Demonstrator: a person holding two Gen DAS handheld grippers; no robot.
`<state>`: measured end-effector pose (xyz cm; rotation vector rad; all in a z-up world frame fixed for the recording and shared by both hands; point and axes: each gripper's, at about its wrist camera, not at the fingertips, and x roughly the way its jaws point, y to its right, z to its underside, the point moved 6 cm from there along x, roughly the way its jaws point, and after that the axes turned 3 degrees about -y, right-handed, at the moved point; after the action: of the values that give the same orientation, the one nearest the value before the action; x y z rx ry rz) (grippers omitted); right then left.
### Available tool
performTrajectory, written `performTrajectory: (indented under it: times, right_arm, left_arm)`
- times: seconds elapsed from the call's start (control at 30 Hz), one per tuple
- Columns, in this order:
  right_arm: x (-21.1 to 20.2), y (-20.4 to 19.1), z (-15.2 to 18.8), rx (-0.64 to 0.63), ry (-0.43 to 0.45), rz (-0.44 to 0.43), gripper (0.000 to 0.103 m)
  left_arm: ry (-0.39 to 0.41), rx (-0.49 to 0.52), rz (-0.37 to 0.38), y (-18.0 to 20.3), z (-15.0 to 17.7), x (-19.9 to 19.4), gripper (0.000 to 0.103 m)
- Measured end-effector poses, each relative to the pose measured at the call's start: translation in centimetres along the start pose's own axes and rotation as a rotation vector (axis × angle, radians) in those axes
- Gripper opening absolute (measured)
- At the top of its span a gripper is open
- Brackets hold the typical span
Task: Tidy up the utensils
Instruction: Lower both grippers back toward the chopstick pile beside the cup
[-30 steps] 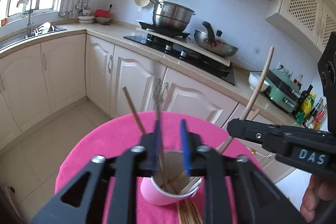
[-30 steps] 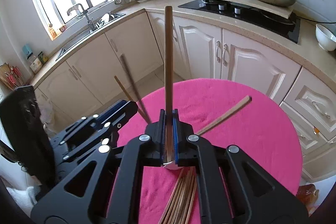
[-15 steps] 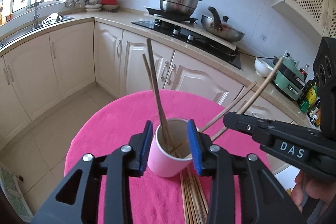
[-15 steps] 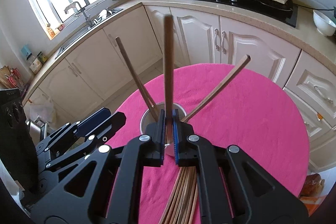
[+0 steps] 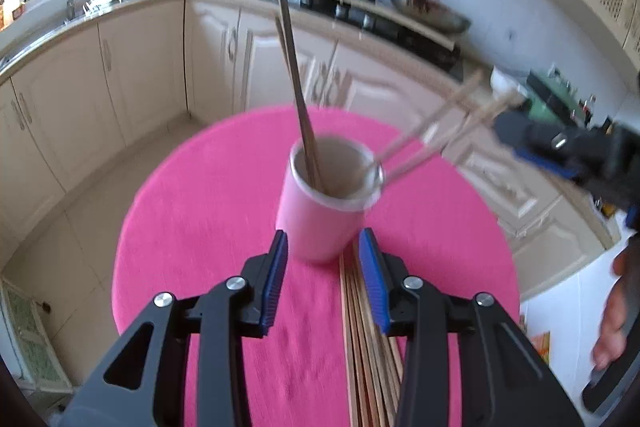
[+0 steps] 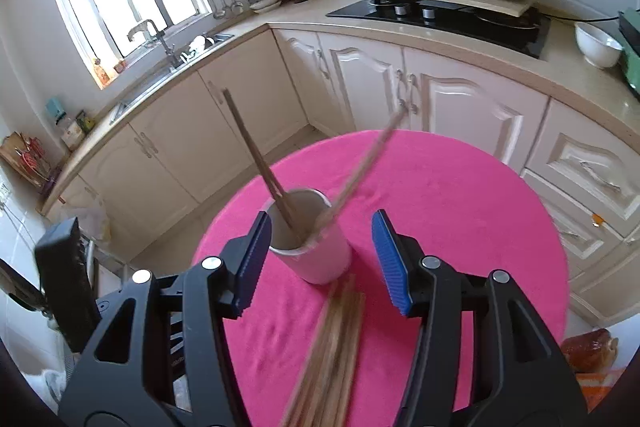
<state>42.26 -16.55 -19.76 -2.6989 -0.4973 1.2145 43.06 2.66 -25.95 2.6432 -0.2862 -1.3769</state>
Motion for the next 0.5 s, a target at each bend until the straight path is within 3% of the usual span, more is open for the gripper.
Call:
performTrajectory:
  times: [0.23, 0.5]
  right_arm:
    - [1.8, 3.6, 5.6, 0.024, -0.141, 0.067, 0.052]
    - [3.9, 5.7, 11.1, 0.083, -0.272, 0.066, 0.052]
  left_arm:
    - [-0.202, 0.063, -0.014, 1.8, 4.6, 4.5, 0.037]
    - [-0.343, 0.121, -0.068, 2.2, 8.6, 7.7, 0.037]
